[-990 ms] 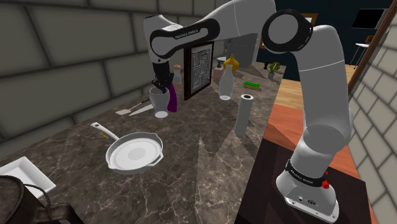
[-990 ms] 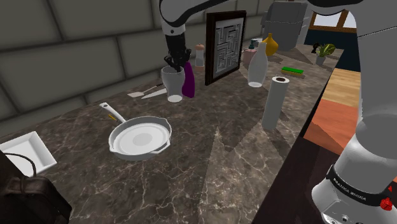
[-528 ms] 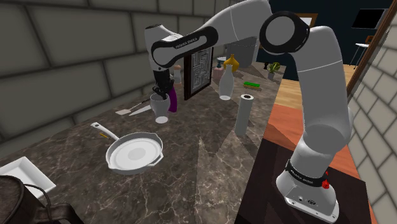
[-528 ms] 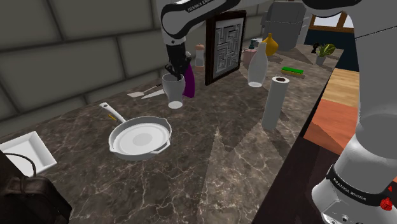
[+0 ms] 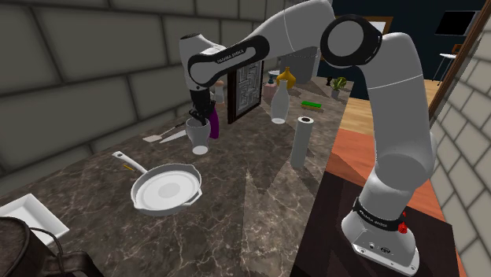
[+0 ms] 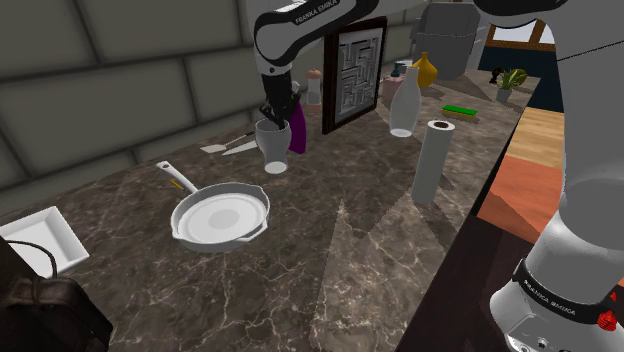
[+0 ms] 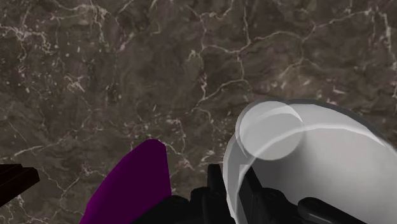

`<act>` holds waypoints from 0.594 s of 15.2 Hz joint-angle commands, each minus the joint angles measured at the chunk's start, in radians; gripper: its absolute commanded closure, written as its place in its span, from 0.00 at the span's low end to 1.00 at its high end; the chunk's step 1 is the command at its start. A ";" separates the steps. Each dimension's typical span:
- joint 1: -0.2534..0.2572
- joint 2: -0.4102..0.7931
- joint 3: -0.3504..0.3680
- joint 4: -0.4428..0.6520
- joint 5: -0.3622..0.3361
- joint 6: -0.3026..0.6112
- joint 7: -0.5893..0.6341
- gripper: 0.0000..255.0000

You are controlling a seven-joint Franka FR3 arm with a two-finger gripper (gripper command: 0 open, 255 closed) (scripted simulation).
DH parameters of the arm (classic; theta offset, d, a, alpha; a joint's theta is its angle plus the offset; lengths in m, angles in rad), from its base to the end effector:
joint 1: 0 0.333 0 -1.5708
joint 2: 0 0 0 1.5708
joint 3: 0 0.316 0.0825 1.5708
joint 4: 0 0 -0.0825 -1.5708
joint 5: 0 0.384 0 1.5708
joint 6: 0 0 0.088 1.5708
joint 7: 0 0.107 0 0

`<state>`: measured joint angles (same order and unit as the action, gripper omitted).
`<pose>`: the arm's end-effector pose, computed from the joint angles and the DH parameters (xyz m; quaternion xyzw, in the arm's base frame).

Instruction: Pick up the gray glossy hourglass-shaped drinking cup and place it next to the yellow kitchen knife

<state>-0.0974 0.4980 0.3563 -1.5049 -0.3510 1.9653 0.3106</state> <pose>0.6814 0.1179 0.3925 0.9967 0.0224 0.0207 0.0751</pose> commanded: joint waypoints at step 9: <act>0.005 -0.018 0.007 0.039 0.011 -0.056 -0.008 0.00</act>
<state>-0.0948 0.4827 0.3608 -1.4917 -0.3444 1.9384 0.3083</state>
